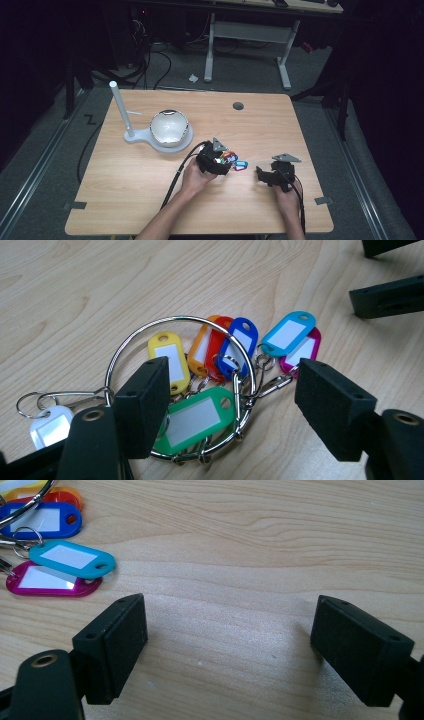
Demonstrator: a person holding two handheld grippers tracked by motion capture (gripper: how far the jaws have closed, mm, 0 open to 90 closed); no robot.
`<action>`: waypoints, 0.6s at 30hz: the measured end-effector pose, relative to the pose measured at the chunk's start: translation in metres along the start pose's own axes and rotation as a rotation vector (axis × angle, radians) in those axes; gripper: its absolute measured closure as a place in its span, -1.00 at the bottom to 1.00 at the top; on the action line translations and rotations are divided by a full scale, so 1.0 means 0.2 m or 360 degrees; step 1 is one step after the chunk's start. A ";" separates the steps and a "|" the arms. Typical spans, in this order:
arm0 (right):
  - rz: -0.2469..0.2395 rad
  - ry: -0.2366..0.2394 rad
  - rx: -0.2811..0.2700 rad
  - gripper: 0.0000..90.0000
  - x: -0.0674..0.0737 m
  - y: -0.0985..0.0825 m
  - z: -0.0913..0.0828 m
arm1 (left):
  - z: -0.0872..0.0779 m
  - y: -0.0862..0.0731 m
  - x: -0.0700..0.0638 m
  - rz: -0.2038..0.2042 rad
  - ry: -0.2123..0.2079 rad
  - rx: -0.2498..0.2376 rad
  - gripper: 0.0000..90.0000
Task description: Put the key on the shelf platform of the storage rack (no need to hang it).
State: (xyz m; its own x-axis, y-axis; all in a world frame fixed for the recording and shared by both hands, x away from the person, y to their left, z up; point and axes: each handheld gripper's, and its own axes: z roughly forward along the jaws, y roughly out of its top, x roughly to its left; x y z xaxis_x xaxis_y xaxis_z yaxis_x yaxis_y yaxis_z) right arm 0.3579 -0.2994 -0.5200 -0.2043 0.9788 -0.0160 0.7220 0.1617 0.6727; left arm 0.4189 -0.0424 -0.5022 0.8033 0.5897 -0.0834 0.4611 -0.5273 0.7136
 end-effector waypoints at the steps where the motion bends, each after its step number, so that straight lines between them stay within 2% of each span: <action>1: 0.0000 0.0000 0.0000 -0.66 0.00 0.00 0.00 | 0.01 0.00 0.00 0.0004 0.0003 0.0004 -0.32; 11: 0.0000 0.0000 0.0000 -0.66 0.00 0.00 0.00 | 0.06 -0.01 -0.01 0.0026 0.0013 0.0033 -0.30; 14: -0.0001 0.0000 -0.0001 -0.66 0.00 0.00 0.00 | 0.07 -0.01 -0.01 0.0047 0.0021 0.0049 -0.26; 18: -0.0001 0.0000 -0.0001 -0.66 0.00 0.00 0.00 | 0.08 -0.01 -0.02 0.0080 0.0051 0.0055 -0.11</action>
State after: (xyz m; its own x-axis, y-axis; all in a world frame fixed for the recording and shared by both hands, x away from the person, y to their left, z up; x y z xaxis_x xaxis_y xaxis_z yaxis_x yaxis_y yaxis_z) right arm 0.3579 -0.2995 -0.5201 -0.2048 0.9787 -0.0164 0.7216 0.1622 0.6730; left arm 0.4201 -0.0531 -0.5149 0.8135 0.5810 -0.0250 0.4336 -0.5773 0.6919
